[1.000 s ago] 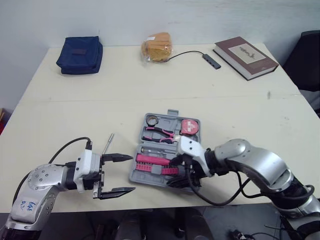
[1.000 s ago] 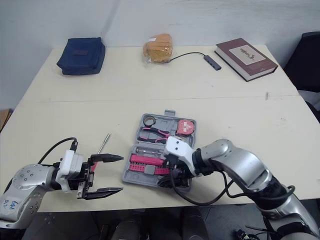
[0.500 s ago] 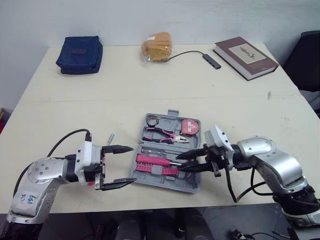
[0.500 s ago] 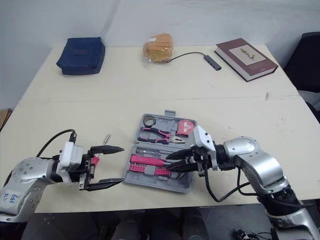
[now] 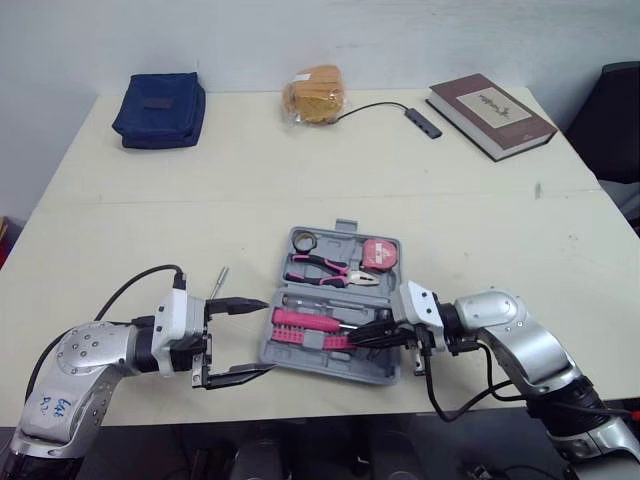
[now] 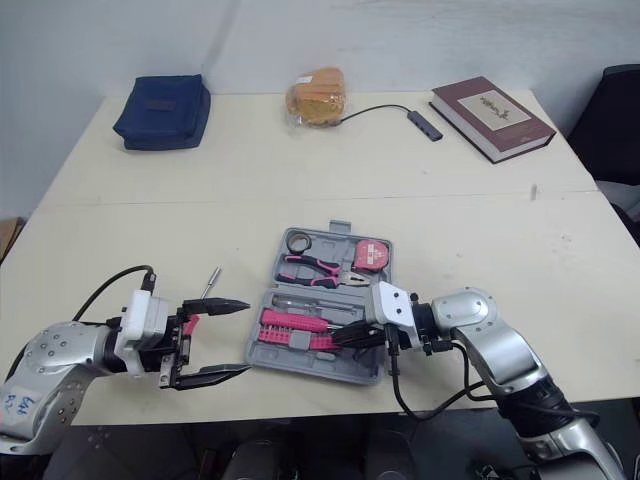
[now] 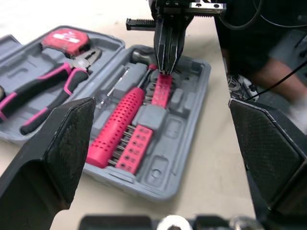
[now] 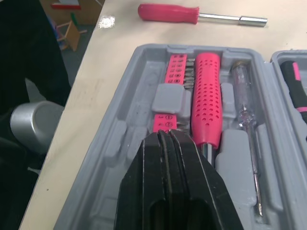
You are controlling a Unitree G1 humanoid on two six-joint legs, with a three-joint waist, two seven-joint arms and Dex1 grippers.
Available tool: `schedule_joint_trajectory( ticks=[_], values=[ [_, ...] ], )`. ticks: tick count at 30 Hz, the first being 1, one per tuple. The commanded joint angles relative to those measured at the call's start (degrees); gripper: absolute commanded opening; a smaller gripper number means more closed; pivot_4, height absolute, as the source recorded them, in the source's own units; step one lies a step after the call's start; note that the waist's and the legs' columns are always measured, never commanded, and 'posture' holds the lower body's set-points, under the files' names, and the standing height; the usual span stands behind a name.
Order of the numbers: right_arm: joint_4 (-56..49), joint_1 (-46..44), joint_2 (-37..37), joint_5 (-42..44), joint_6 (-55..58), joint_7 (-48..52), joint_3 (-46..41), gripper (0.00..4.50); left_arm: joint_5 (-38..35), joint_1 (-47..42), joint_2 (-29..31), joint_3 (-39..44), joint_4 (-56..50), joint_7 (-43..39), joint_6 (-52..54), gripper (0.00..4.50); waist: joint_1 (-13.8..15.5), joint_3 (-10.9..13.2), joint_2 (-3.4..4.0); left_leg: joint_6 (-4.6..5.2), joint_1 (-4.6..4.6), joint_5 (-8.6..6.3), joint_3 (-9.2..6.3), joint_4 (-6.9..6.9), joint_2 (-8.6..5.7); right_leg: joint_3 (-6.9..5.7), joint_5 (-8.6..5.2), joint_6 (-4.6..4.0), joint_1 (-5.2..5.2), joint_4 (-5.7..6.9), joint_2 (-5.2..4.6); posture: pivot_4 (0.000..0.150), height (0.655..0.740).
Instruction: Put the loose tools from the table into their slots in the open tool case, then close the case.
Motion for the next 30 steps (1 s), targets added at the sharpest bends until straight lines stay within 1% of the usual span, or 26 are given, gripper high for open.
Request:
schedule_joint_trajectory(
  ticks=[1,4,9,15,18,20,21,24,25,26,28,29,30],
  values=[
    [0.8,0.6,-0.2,-2.5,-1.6,0.2,1.6,0.12,-0.7,0.6,0.1,1.6,-2.2,0.7,-0.4,4.50,0.0,0.0,0.00,0.00,0.01,0.00,0.00,0.00,-0.01,0.00,0.00,0.00,0.01,0.00,-0.02,0.150,0.7400],
    [0.6,1.2,-0.5,-4.4,-2.3,-0.1,3.2,0.12,-0.6,0.9,0.2,1.7,-2.3,0.9,-0.5,4.50,0.0,0.0,-0.01,0.01,0.05,0.00,-0.01,0.00,-0.01,0.00,0.00,0.00,0.04,0.01,-0.02,0.150,0.7400],
    [-2.0,1.6,-0.3,-6.3,1.8,-3.0,4.5,0.12,-0.3,1.2,0.2,2.0,-2.2,1.2,-0.7,4.50,-0.1,0.0,-0.03,0.00,0.07,0.00,0.00,-0.01,0.01,0.01,0.00,0.00,0.04,0.02,-0.01,0.150,0.7400],
    [-3.8,1.1,-0.1,-7.8,3.8,-6.0,4.6,0.12,0.3,1.7,0.1,2.3,-1.7,1.8,-1.6,4.50,0.0,0.0,-0.04,-0.01,0.09,0.01,-0.01,-0.01,0.01,0.01,-0.01,-0.02,0.05,0.05,-0.04,0.150,0.7400],
    [-3.7,2.3,0.9,-2.5,-0.6,-3.8,0.9,0.12,1.2,2.0,-0.3,3.1,-0.3,2.3,-3.2,4.50,0.0,0.0,-0.04,-0.01,0.09,0.01,-0.01,-0.01,0.00,0.01,-0.01,-0.02,0.05,0.05,-0.05,0.150,0.7400],
    [-2.4,4.0,2.7,2.0,-7.4,-2.1,-3.6,0.12,1.4,2.2,-0.6,4.1,0.9,2.6,-4.0,4.50,0.0,0.0,-0.05,-0.01,0.09,0.00,-0.01,-0.01,0.00,0.00,-0.01,-0.02,0.05,0.03,-0.04,0.150,0.7400],
    [-2.6,5.0,3.0,4.1,-8.6,-1.8,-6.1,0.12,1.3,2.4,-0.6,4.8,1.6,2.9,-4.2,4.50,0.1,0.0,-0.04,-0.01,0.06,0.00,-0.01,-0.02,0.00,-0.01,-0.01,-0.02,0.04,0.01,-0.02,0.150,0.7400],
    [-3.4,7.5,1.9,10.0,-11.6,2.4,-11.7,0.12,1.4,3.0,-0.5,7.4,3.4,3.3,-5.1,4.50,0.1,0.0,-0.04,0.01,0.05,0.00,0.01,-0.02,-0.03,0.00,0.00,0.00,0.05,0.00,-0.02,0.150,0.7400],
    [-3.1,8.0,1.7,10.9,-12.5,2.2,-13.8,0.12,1.4,3.4,-0.4,8.5,4.0,3.4,-5.5,4.50,0.1,0.0,-0.04,0.03,0.06,-0.01,0.01,-0.02,-0.02,0.00,0.00,0.01,0.07,-0.02,-0.02,0.150,0.7400],
    [-3.4,8.4,0.1,13.1,-8.9,1.6,-15.9,0.12,1.2,3.9,-0.3,9.8,4.6,3.6,-5.7,4.50,0.0,0.0,-0.04,0.05,0.06,-0.02,0.01,-0.01,-0.03,0.01,0.01,0.02,0.08,-0.03,-0.04,0.150,0.7400],
    [-2.4,9.6,-2.6,15.9,-7.0,1.4,-21.8,0.67,1.1,5.2,-0.6,13.8,6.7,4.6,-6.8,4.50,0.1,0.0,-0.04,0.06,0.07,-0.02,0.01,-0.01,-0.03,0.02,0.01,0.02,0.07,-0.02,-0.06,0.150,0.7400],
    [-1.2,10.4,-4.0,15.8,-8.2,2.3,-23.9,0.95,1.2,5.6,-1.1,15.7,8.0,5.2,-8.0,4.50,0.0,0.0,-0.04,0.06,0.07,-0.02,0.00,-0.01,-0.03,0.02,0.01,0.02,0.06,-0.02,-0.07,0.150,0.7400],
    [0.3,11.0,-4.8,14.8,-10.7,2.8,-25.5,1.40,1.4,5.9,-1.5,17.2,9.1,5.7,-9.1,4.50,0.1,0.0,-0.04,0.06,0.07,-0.02,0.00,-0.02,-0.03,0.02,0.01,0.02,0.06,-0.01,-0.08,0.150,0.7400]
  ],
)
